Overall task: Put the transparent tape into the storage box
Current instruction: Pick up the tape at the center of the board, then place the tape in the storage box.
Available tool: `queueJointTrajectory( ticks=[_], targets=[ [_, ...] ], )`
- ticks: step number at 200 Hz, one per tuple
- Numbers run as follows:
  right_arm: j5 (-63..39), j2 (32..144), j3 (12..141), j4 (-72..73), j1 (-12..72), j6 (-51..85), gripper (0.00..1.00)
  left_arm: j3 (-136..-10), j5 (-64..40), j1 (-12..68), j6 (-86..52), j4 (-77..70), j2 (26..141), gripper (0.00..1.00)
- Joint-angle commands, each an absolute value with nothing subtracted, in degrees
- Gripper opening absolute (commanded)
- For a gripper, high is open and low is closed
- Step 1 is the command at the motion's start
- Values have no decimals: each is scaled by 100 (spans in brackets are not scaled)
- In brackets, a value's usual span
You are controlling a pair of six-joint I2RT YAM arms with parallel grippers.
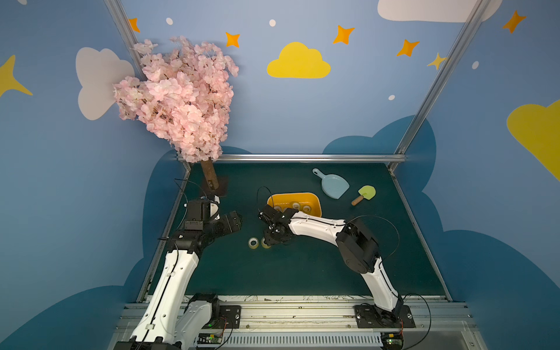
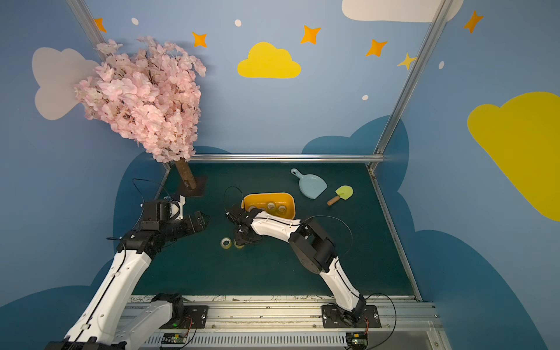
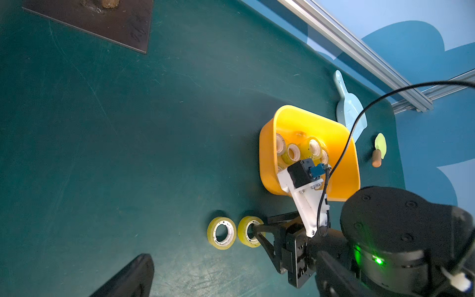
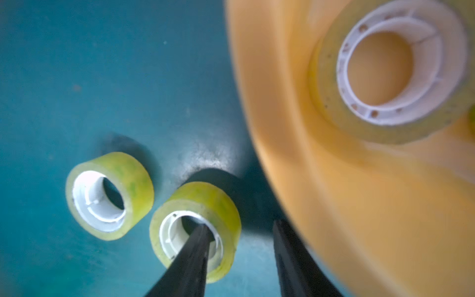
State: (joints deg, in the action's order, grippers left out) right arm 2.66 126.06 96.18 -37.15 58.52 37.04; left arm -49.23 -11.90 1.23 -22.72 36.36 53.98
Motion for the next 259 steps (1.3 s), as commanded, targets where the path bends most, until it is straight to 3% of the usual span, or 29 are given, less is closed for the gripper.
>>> queueJointTrajectory(
  ticks=[1, 24, 77, 176, 208, 259],
  targets=[
    [539, 12525, 9204, -4199, 5814, 3697, 41, -4983, -1272, 77, -2259, 3560, 5429, 100],
    [636, 12332, 8946, -4217, 5788, 3691, 34, -4998, -1296, 53, -2259, 3568, 5444, 100],
    [736, 11625, 8359, -4200, 5748, 3566, 0, -4983, -1468, -11, -2272, 3533, 5502, 100],
    [875, 9393, 8246, -4720, 5202, 2757, 0, -5008, -1616, -57, -2300, 3542, 5669, 100],
    [920, 9699, 8684, -4657, 4635, 2374, 0, -4999, -1656, -57, -2315, 3535, 5713, 100],
    [80, 11021, 9610, -4764, 3671, 2128, 0, -5009, -1668, -60, -2319, 3553, 5833, 100]
  ],
)
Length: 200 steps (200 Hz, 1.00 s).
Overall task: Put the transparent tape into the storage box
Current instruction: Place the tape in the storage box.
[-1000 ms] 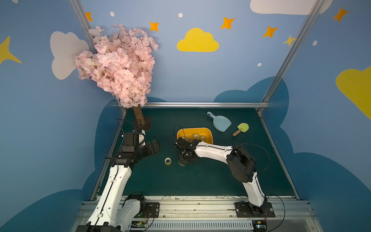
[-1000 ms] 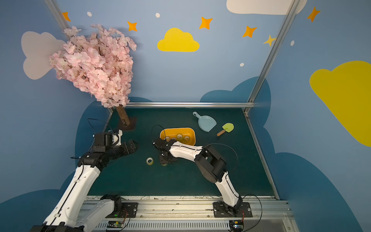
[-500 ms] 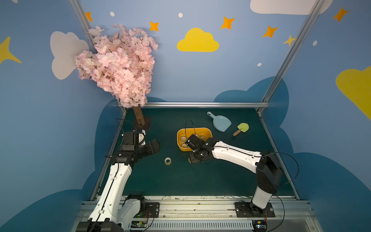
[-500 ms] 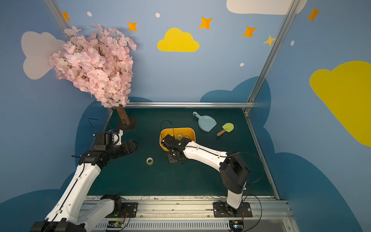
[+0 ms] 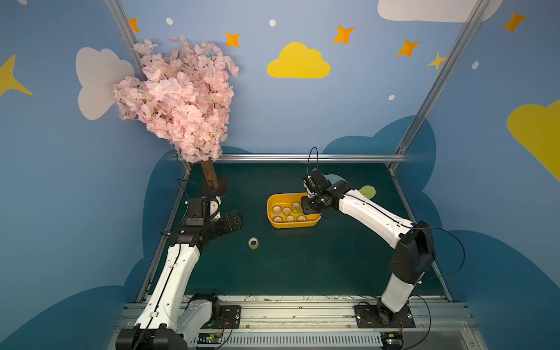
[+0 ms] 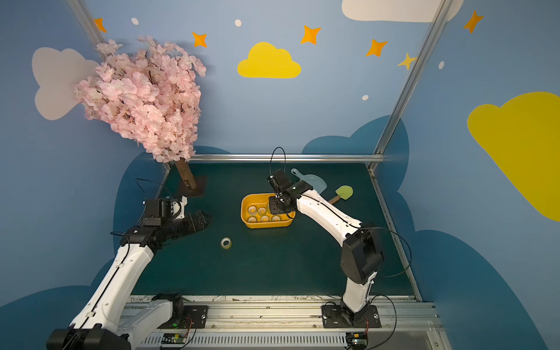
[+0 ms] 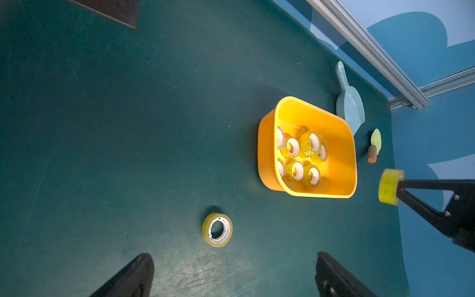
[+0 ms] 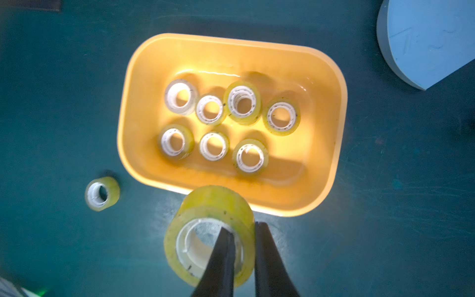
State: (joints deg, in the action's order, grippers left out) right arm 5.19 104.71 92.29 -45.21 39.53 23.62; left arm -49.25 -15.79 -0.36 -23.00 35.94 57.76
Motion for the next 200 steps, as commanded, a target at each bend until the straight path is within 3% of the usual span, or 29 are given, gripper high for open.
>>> queueJointTrajectory(
  ticks=[1, 60, 67, 76, 85, 119, 164, 200],
  targets=[
    [71, 11052, 9630, -4772, 3659, 2123, 0, -5014, -1669, -56, -2319, 3552, 5834, 100],
    [-322, 12479, 10631, -4972, 3121, 1982, 0, -5011, -1679, -54, -2326, 3568, 5898, 100],
    [-308, 12551, 10703, -5005, 3114, 1969, 7, -5010, -1679, -54, -2329, 3574, 5908, 100],
    [-307, 12623, 10778, -5039, 3111, 1969, 25, -5013, -1674, -60, -2325, 3582, 5906, 100],
    [-325, 12623, 10818, -5054, 3111, 1970, 36, -5010, -1670, -55, -2325, 3586, 5908, 100],
    [-527, 12234, 10767, -4894, 3133, 1947, 51, -5001, -1660, -56, -2329, 3578, 5884, 100],
    [-272, 11203, 10254, -4907, 3540, 2106, 53, -5037, -1548, -73, -2263, 3595, 5906, 100],
    [-830, 10470, 9103, -4082, 4123, 2602, 55, -5061, -1490, -256, -2259, 3603, 5941, 100]
  ],
)
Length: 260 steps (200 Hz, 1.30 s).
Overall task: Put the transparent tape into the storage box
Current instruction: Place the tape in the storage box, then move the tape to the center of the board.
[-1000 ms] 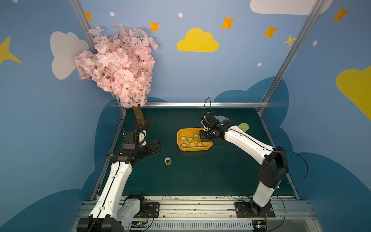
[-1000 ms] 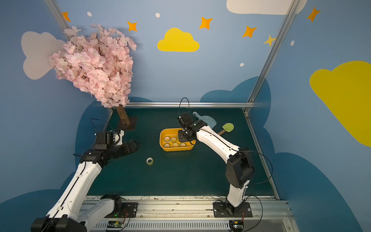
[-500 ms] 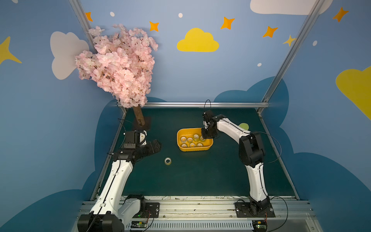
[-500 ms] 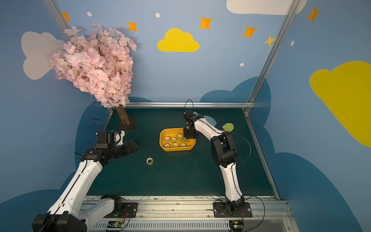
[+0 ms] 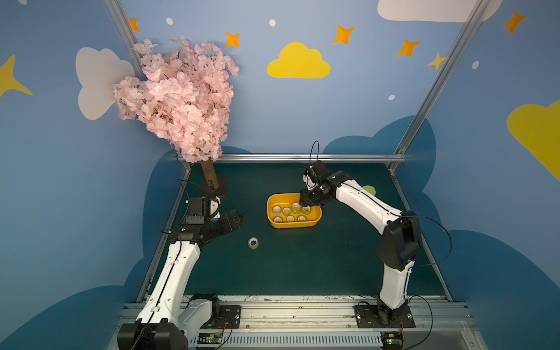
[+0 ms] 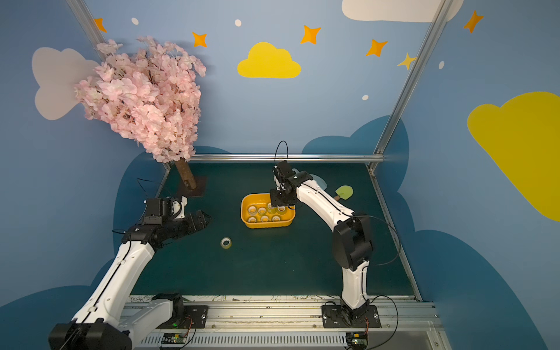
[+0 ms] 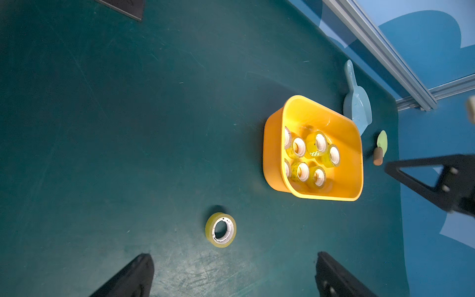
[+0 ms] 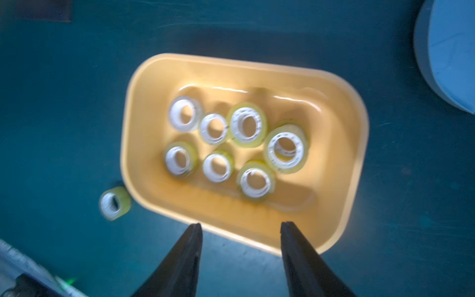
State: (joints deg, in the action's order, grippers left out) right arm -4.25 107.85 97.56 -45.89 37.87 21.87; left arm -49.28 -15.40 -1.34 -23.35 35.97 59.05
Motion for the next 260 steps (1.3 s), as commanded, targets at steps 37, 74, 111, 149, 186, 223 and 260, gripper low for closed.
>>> queueJointTrajectory(
  ticks=[37, 74, 111, 149, 186, 223, 260],
  targets=[
    [-736, 10216, 8199, -3186, 5006, 3302, 55, -5034, -1564, -536, -2299, 3571, 5902, 100],
    [-468, 10782, 8346, -3030, 5633, 3670, 55, -5014, -1708, -721, -2340, 3543, 5915, 100],
    [-388, 11724, 9200, -3372, 5883, 3665, 55, -5001, -1778, -730, -2358, 3533, 5876, 100],
    [-346, 12412, 9855, -3586, 5973, 3647, 55, -4966, -1793, -738, -2368, 3507, 5779, 100],
    [-497, 12902, 10275, -3507, 5988, 3698, 55, -4974, -1794, -747, -2376, 3507, 5750, 100],
    [-624, 13196, 10438, -3378, 6016, 3779, 55, -4966, -1844, -760, -2392, 3498, 5746, 100],
    [-227, 13384, 10590, -3801, 6098, 3721, 54, -4948, -1902, -781, -2404, 3472, 5733, 100]
  ],
)
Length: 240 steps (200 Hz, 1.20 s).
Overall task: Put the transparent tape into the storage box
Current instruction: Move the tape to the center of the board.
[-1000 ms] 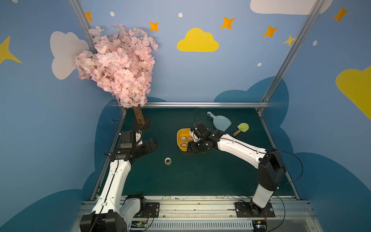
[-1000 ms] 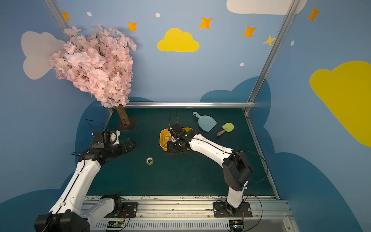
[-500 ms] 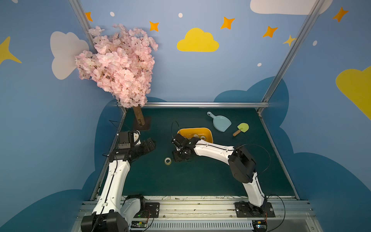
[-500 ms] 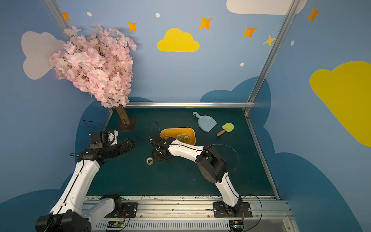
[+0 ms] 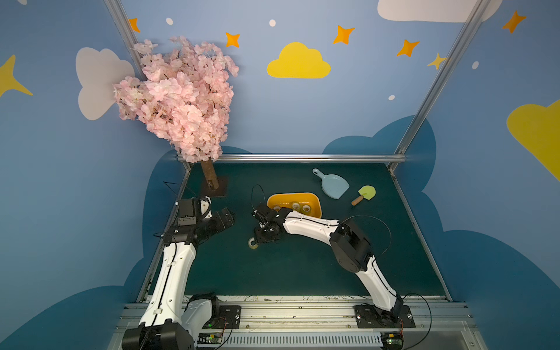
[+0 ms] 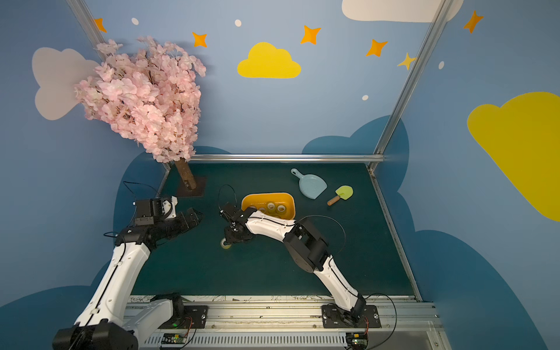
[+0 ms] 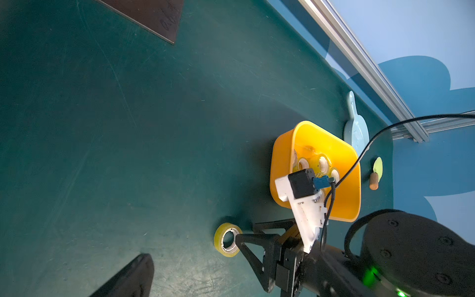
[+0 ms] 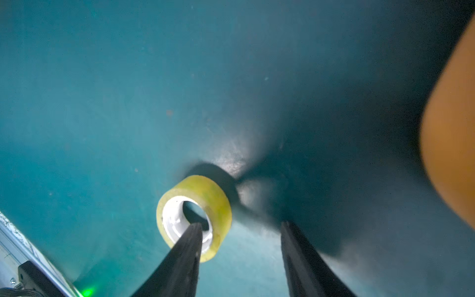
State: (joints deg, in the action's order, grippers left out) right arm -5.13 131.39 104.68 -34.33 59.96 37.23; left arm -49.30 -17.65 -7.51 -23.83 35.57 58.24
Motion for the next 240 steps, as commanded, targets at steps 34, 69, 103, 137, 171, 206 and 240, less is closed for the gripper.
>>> queueJointTrajectory(
  ticks=[34, 69, 103, 137, 171, 206, 240],
  targets=[
    [342, 13367, 10573, -4299, 6193, 3619, 51, -4948, -1932, -782, -2408, 3463, 5731, 100],
    [724, 13039, 10222, -4447, 6214, 3631, 48, -4940, -1889, -782, -2417, 3463, 5687, 100],
    [743, 12642, 9876, -4223, 6212, 3541, 46, -4931, -1898, -790, -2417, 3454, 5670, 100],
    [529, 12586, 9906, -4006, 6227, 3428, 45, -4923, -1906, -809, -2434, 3437, 5634, 100],
    [475, 12395, 9800, -3731, 6232, 3489, 44, -4926, -1913, -817, -2426, 3436, 5643, 100],
    [510, 12564, 9894, -3907, 6191, 3505, 43, -4916, -1902, -813, -2426, 3437, 5638, 100],
    [484, 12902, 9967, -4092, 6170, 3541, 42, -4923, -1905, -817, -2417, 3437, 5621, 100]
  ],
)
